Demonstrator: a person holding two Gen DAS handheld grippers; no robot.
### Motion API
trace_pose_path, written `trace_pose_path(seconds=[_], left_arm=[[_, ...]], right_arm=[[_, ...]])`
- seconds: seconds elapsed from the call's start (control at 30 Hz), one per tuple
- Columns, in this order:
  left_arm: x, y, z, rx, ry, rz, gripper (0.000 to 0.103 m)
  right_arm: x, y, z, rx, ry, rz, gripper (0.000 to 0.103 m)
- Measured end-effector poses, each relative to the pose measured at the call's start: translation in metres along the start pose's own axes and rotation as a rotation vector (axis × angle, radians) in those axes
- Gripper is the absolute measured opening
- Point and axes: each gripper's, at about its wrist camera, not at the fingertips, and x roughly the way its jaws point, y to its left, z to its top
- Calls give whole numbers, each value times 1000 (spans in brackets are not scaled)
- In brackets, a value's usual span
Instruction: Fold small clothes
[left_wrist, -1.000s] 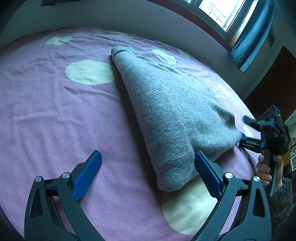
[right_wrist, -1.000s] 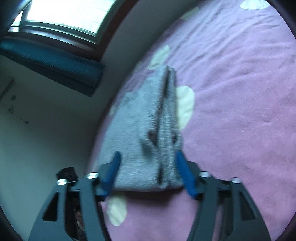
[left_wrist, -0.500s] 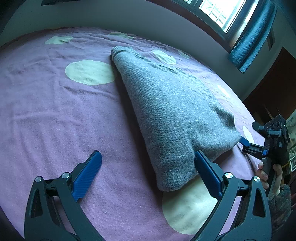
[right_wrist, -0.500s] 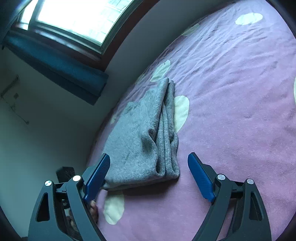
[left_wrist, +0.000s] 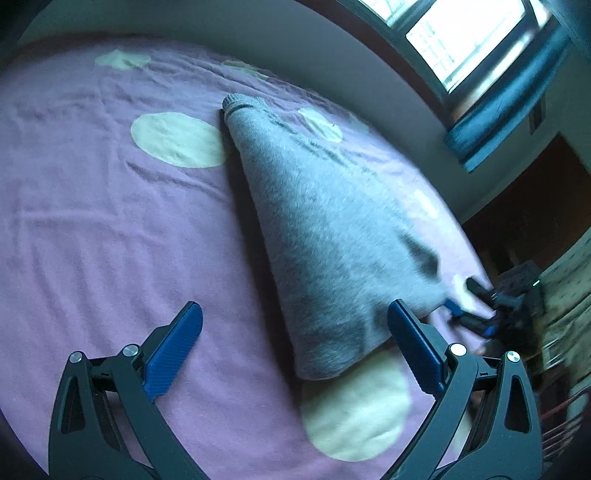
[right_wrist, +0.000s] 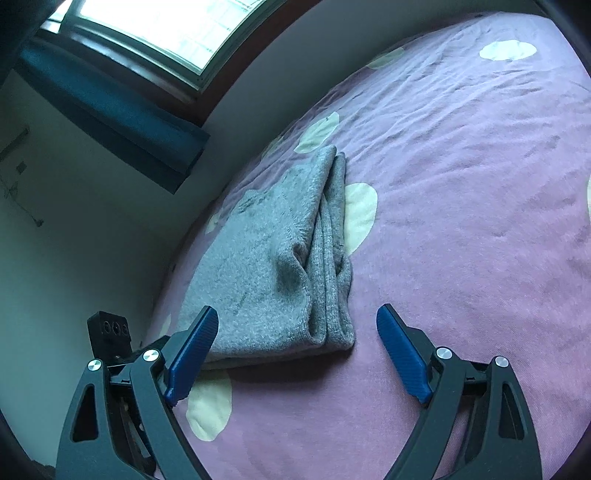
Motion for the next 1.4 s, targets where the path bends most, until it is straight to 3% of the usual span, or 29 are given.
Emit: trace_pose_path(seconds=[0.13,0.43,0.6,0.77,0.87,1.0,1.1,1.2,1.4], left_arm=[[1,4,15,-20,13,-57,100],[44,21,47,-94,72,-111,100],[56,22,59,-90,60,-128,100],[67,17,66,-68,48,-147,100],[72,14,67,-45,58,-156,99],[66,20,65,-23,76,-202,97],[69,19,65,-14,85,-207,96],[78,16,69,-32,112,-253,86],[87,11,72,-26,121,-206,79]], right_arm=[[4,-4,13,74,47,84,87],[48,-7,54,88,137,78,87],[83,1,71,64,210,116,87],[100,0,87,79,225,152,87],[104,3,95,61,261,120,87],[96,7,100,67,325,-46,86],[95,8,96,81,355,-27,87],[104,12,94,51,350,31,88],[120,18,96,1,334,85,86]])
